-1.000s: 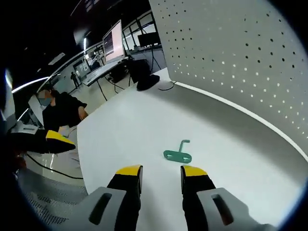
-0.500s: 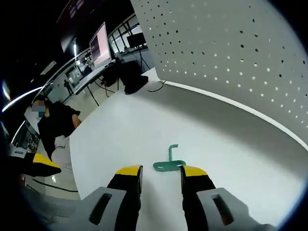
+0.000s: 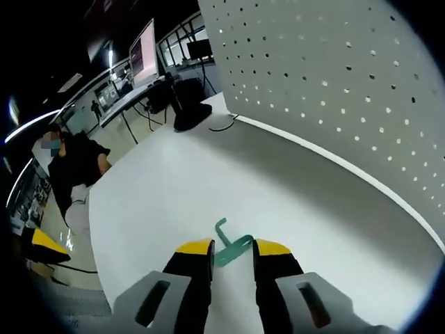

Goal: Insert the hook assembly into the mounting plate slot until the hook locks in place.

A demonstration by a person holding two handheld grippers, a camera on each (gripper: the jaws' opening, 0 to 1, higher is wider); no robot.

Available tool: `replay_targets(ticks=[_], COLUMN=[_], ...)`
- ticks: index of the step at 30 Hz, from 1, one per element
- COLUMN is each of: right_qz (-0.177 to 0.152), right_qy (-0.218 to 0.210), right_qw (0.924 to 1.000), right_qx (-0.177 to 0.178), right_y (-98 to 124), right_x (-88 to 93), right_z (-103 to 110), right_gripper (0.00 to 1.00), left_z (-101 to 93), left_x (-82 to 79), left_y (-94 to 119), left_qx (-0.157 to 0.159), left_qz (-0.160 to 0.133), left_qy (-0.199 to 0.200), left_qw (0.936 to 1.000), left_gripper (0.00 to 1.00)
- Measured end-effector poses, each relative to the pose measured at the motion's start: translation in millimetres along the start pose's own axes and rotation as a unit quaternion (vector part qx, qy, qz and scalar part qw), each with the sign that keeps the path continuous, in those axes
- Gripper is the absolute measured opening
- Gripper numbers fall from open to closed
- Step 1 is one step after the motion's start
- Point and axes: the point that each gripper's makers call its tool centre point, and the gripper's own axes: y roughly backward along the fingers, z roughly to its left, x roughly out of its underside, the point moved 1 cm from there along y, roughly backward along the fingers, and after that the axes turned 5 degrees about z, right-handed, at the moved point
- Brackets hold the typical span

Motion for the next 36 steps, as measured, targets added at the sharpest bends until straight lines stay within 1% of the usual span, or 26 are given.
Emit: replay_targets(ticks=[2, 7, 11, 12, 17, 22, 25, 32, 36], right_qz=[0.002, 0.010, 0.027, 0.025, 0.025, 0.026, 0.026, 0.003, -0.012], right_qy=[0.001, 0.037, 0.042, 0.044, 0.068, 0.068, 0.078, 0.069, 0.058], right_qw=[1.0000, 0.9991, 0.9985, 0.9985, 0.9969, 0.9968, 0.9959, 0.9967, 0.9973], right_qx=[0.002, 0.016, 0.021, 0.022, 0.031, 0.032, 0.038, 0.043, 0.043], right_y=[0.6, 3.5, 2.0, 1.9, 2.0, 1.9, 2.8, 11.8, 20.9], right_x=[1.3, 5.1, 13.9, 14.4, 13.7, 14.1, 14.8, 6.1, -0.3], right_z=[-1.7, -4.4, -6.8, -7.1, -9.7, -12.4, -14.3, -20.1, -24.9], right_gripper=[0.16, 0.09, 0.06, 0.05, 0.03, 0.02, 0.01, 0.01, 0.01], left_z=[0.4, 0.4, -0.3, -0.3, 0.0, 1.0, 2.6, 2.7, 3.7], left_x=[0.0, 0.2, 0.8, 0.9, 1.3, -0.6, -1.5, -1.0, -1.8], left_y=[-0.2, -0.8, -1.2, -1.3, -1.1, -0.8, -0.1, -0.2, 0.4], left_qx=[0.000, 0.002, 0.001, 0.001, -0.001, -0.003, -0.005, -0.006, -0.008], left_qz=[0.000, 0.001, 0.003, 0.003, 0.003, 0.000, -0.003, 0.001, 0.000], left_qy=[0.000, 0.009, 0.008, 0.008, 0.008, 0.010, 0.012, 0.009, 0.010], left_qw=[1.0000, 1.0000, 1.0000, 1.0000, 1.0000, 0.9999, 0.9999, 0.9999, 0.9999], left_gripper=[0.89, 0.89, 0.88, 0.88, 0.88, 0.88, 0.88, 0.88, 0.89])
